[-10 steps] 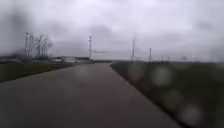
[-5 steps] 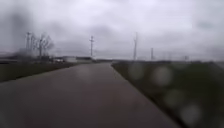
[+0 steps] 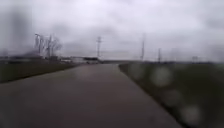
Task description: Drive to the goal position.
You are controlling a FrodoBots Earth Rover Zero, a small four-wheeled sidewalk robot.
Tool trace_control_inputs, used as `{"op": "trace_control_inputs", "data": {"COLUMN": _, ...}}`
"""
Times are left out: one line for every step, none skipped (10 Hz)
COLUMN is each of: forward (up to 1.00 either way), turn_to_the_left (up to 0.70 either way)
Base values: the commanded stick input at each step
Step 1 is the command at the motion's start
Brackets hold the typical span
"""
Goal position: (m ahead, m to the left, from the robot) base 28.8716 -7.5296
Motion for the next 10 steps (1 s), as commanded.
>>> {"op": "trace_control_inputs", "data": {"forward": 0.70, "turn_to_the_left": 0.00}}
{"op": "trace_control_inputs", "data": {"forward": 0.70, "turn_to_the_left": 0.00}}
{"op": "trace_control_inputs", "data": {"forward": 0.70, "turn_to_the_left": 0.00}}
{"op": "trace_control_inputs", "data": {"forward": 0.70, "turn_to_the_left": 0.00}}
{"op": "trace_control_inputs", "data": {"forward": 0.70, "turn_to_the_left": 0.00}}
{"op": "trace_control_inputs", "data": {"forward": 0.70, "turn_to_the_left": 0.00}}
{"op": "trace_control_inputs", "data": {"forward": 0.70, "turn_to_the_left": 0.00}}
{"op": "trace_control_inputs", "data": {"forward": 0.70, "turn_to_the_left": 0.00}}
{"op": "trace_control_inputs", "data": {"forward": 0.70, "turn_to_the_left": 0.00}}
{"op": "trace_control_inputs", "data": {"forward": 0.70, "turn_to_the_left": 0.00}}
